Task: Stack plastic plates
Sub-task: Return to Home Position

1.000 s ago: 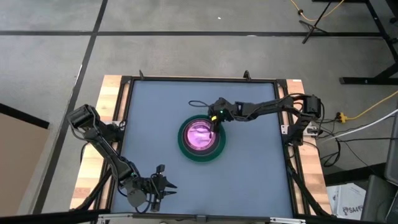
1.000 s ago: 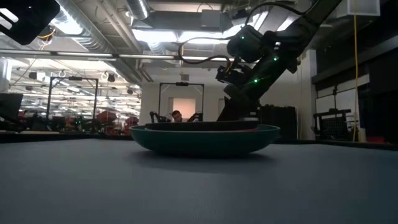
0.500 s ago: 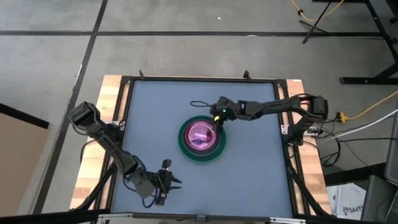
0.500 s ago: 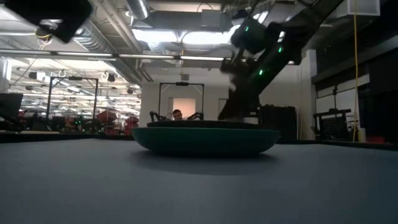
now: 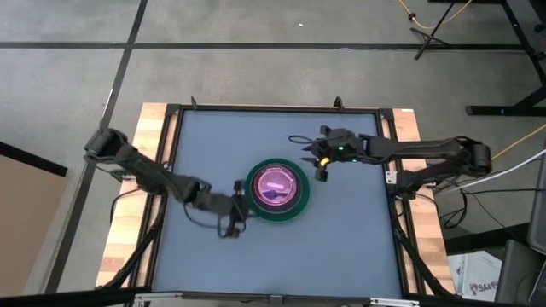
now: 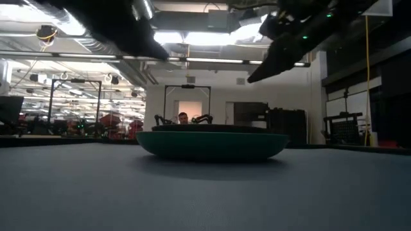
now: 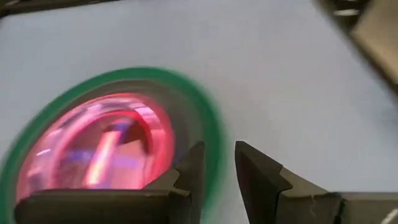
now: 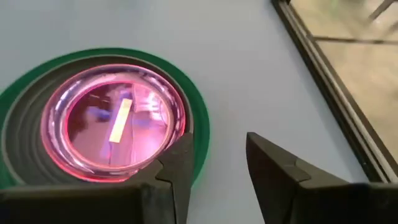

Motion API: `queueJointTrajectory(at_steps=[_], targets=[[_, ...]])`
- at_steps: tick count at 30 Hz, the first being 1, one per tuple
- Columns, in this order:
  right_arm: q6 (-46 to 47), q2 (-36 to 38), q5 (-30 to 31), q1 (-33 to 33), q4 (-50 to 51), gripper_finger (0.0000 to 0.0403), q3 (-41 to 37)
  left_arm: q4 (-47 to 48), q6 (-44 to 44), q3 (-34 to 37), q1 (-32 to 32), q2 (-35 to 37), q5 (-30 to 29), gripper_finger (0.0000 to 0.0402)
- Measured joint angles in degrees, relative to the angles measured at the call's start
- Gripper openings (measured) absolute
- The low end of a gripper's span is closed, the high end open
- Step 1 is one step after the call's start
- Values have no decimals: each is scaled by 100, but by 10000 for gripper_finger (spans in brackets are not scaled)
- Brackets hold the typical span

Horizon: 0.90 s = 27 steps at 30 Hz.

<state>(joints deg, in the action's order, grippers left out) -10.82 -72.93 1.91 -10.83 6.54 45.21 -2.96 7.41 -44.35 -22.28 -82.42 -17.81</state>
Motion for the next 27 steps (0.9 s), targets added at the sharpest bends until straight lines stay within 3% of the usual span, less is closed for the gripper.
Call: queueJointTrajectory(at_steps=[8,17,27], targets=[[116,1223,-533,-386,-669,141,-1145,-764,-338,1082,1242,948,495,82],[775,2353,-601,-490,-2218,135,-2604,-1607,-502,2451,1800,2316,681,82],[1062,3248,-251,-490,-2442,33,-3405,-1874,-509,3413,2215,3732,636,82]])
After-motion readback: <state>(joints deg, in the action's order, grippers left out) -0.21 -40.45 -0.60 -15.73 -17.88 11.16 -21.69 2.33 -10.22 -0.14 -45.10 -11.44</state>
